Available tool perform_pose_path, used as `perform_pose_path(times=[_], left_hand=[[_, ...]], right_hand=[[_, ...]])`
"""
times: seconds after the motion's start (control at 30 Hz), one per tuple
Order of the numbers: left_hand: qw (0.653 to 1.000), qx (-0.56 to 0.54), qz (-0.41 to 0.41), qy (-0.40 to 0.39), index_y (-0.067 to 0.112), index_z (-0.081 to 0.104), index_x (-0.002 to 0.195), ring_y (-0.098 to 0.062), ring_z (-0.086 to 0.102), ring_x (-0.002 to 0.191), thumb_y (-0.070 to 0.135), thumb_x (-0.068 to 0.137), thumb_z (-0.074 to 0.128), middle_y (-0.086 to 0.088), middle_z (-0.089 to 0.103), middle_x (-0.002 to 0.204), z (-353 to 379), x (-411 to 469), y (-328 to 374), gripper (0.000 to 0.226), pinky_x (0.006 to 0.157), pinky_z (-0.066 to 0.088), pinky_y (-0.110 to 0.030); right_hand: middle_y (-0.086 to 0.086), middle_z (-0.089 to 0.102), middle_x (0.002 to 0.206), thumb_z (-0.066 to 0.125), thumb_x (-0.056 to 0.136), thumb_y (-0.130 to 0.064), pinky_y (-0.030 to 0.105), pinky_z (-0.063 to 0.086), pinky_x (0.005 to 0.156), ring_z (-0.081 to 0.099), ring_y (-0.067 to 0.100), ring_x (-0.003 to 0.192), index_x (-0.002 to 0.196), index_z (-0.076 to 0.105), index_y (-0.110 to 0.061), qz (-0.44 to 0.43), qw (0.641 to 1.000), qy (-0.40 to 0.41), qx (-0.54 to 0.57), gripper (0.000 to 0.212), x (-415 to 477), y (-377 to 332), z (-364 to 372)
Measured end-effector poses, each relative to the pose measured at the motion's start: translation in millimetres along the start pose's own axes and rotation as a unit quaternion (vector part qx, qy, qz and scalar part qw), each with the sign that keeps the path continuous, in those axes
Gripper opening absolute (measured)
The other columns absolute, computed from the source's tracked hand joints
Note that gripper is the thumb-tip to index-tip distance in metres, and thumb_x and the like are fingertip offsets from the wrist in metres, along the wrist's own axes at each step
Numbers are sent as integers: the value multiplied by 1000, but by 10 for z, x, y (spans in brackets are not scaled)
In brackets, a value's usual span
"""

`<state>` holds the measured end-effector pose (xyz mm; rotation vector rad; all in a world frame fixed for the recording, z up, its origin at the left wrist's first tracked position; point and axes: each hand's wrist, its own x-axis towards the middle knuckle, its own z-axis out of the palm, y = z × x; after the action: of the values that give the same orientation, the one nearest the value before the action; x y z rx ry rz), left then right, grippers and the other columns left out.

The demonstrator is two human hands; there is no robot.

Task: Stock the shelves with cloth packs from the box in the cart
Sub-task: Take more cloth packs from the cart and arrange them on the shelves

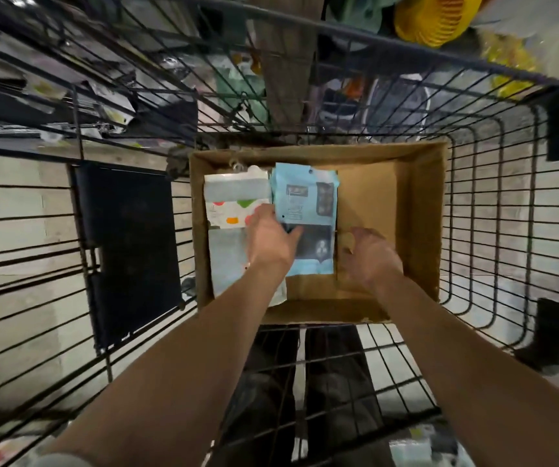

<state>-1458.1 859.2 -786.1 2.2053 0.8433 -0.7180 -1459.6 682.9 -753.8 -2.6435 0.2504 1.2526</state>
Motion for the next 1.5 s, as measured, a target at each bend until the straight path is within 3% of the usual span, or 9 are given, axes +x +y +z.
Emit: perform_pose_path(times=[0.13, 0.3, 0.47, 0.63, 0.83, 0.9, 1.03, 1.27, 1.5], left_hand=[[993, -108, -11, -52, 22, 57, 127, -13, 59, 114, 26, 92, 78, 7, 61, 125, -162, -36, 15, 40, 61, 41, -10], [971, -218, -69, -72, 23, 64, 127, -20, 66, 117, 26, 89, 81, 4, 70, 125, -624, 49, -189, 42, 97, 59, -43], [945, -296, -90, -103, 24, 69, 127, -19, 72, 113, 22, 88, 82, 5, 76, 119, -969, 71, -494, 41, 91, 62, -41], [936, -332, -79, -93, 17, 72, 124, -15, 74, 108, 12, 90, 78, 5, 78, 115, -1053, 13, -587, 35, 87, 62, -32], [928, -343, -75, -124, 19, 70, 127, -20, 71, 116, 16, 91, 78, 2, 76, 122, -997, -92, -559, 37, 101, 57, -47], [921, -353, -81, -143, 19, 69, 127, -25, 71, 117, 18, 90, 79, -1, 75, 124, -1005, -121, -542, 39, 100, 56, -52], [930, -333, -70, -140, 17, 69, 127, -23, 72, 114, 13, 91, 76, 0, 76, 122, -1098, -195, -457, 36, 95, 60, -47], [955, -275, -1, -110, 20, 56, 133, -11, 71, 102, 9, 91, 78, 5, 74, 111, -1304, -468, -236, 48, 69, 58, -15], [954, -270, 31, -129, 26, 59, 125, -15, 70, 110, 17, 95, 75, 6, 75, 112, -1555, -1023, 135, 35, 86, 60, -32]], right_hand=[[5, 61, 122, 62, 99, -30, 38, 56, 89, 61, 23, 100, 130, 54, -23, 9, 999, 4, 53, 33, 135, -26, 23], [8, 65, 123, 61, 97, -37, 42, 60, 88, 65, 24, 104, 131, 56, -18, -5, 991, -3, 135, 39, 411, -219, 86], [5, 65, 128, 78, 84, -43, 32, 54, 83, 65, 26, 113, 130, 56, -17, 26, 956, -5, 292, 56, 606, -407, 236], [15, 44, 136, 85, 74, -44, 45, 50, 101, 54, 34, 118, 134, 41, -7, 76, 948, 55, 304, 83, 689, -589, 446], [3, 56, 127, 89, 54, -52, 36, 57, 89, 60, 20, 106, 128, 52, -14, 103, 917, 46, 383, 92, 751, -561, 403], [-4, 68, 114, 91, 50, -52, 30, 59, 73, 68, 17, 100, 120, 61, -21, 98, 902, 35, 420, 82, 743, -460, 380], [-8, 73, 109, 88, 75, -30, 34, 61, 85, 71, 12, 96, 114, 64, -24, 56, 891, 24, 449, 46, 574, -262, 266], [-9, 72, 115, 86, 80, -32, 35, 60, 87, 70, 16, 102, 124, 62, -25, 74, 889, 54, 449, 50, 99, 24, -132], [-6, 76, 99, 84, 80, -13, 41, 63, 82, 73, 18, 91, 103, 69, -21, 82, 835, 101, 534, 28, -722, 361, -781]])
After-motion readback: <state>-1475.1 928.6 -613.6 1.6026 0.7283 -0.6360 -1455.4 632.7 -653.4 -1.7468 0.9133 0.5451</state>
